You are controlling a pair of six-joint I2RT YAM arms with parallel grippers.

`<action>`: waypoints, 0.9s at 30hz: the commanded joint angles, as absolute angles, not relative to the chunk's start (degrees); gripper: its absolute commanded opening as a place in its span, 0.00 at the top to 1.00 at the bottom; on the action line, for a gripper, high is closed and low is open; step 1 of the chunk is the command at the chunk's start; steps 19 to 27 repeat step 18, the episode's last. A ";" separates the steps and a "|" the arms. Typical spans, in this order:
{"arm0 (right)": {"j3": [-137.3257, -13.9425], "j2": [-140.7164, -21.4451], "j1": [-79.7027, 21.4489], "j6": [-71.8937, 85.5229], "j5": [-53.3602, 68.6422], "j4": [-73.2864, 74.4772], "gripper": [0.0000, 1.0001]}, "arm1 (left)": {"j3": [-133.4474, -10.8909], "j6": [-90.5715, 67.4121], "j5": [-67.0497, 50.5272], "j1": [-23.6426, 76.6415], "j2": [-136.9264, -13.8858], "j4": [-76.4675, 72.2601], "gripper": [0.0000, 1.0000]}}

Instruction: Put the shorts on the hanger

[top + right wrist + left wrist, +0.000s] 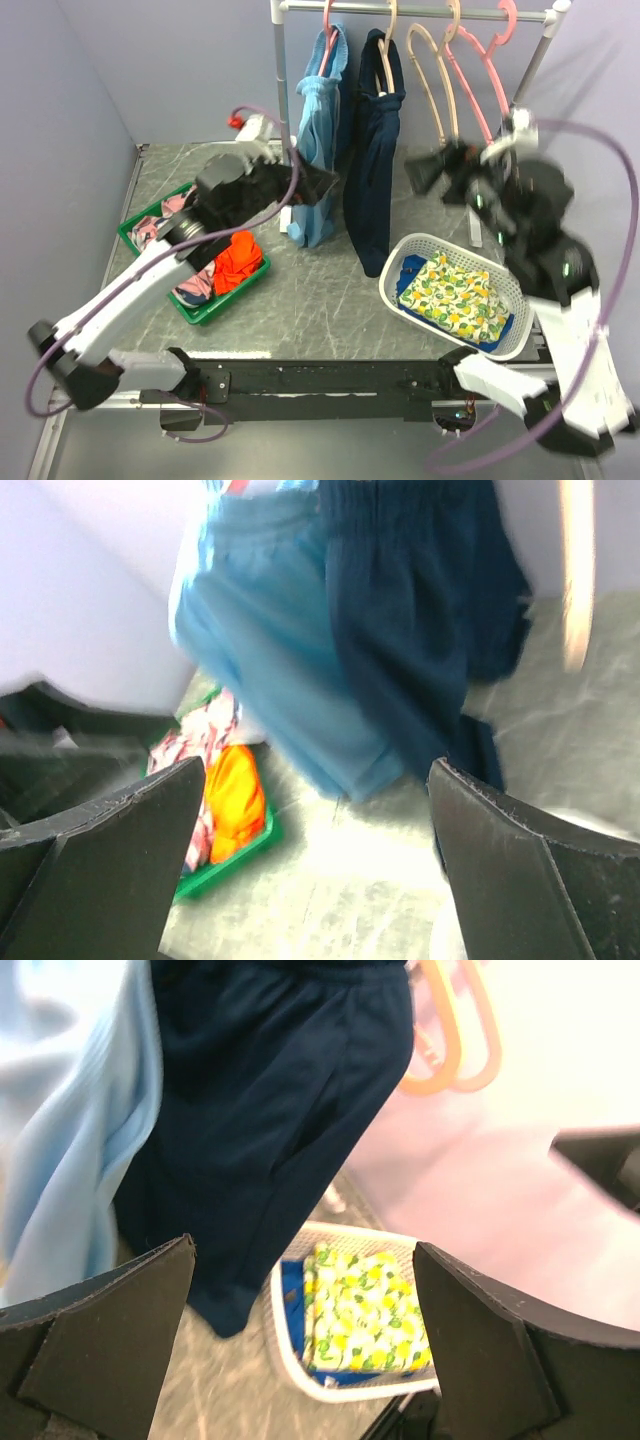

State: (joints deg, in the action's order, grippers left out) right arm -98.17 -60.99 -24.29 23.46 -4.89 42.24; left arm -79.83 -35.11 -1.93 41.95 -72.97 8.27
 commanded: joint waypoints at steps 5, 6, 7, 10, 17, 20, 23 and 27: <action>-64.54 -38.69 -26.37 31.63 -0.18 30.94 0.00 | -63.30 -34.01 8.96 43.50 -59.51 15.64 0.03; -59.90 -37.28 -26.45 32.25 -0.18 30.76 0.00 | -61.19 -34.88 10.18 43.51 -57.41 15.30 0.04; -57.59 -34.66 -26.46 33.21 -0.18 30.33 0.00 | -56.65 -35.41 10.63 43.51 -56.35 14.94 0.04; -48.63 -30.34 -26.54 34.54 -0.44 28.58 0.00 | -49.60 -37.52 10.46 43.51 -53.35 12.57 0.04; -37.01 -26.89 -26.54 35.24 -0.79 25.40 0.00 | -42.28 -40.25 8.96 43.51 -51.42 7.56 0.04; -36.65 -26.98 -26.54 35.24 -1.05 25.49 0.00 | -42.01 -40.43 9.31 43.51 -51.42 7.65 0.03; -36.65 -26.98 -26.54 35.24 -1.05 25.49 0.00 | -42.01 -40.43 9.31 43.51 -51.42 7.65 0.03; -36.65 -26.98 -26.54 35.24 -1.05 25.49 0.00 | -42.01 -40.43 9.31 43.51 -51.42 7.65 0.03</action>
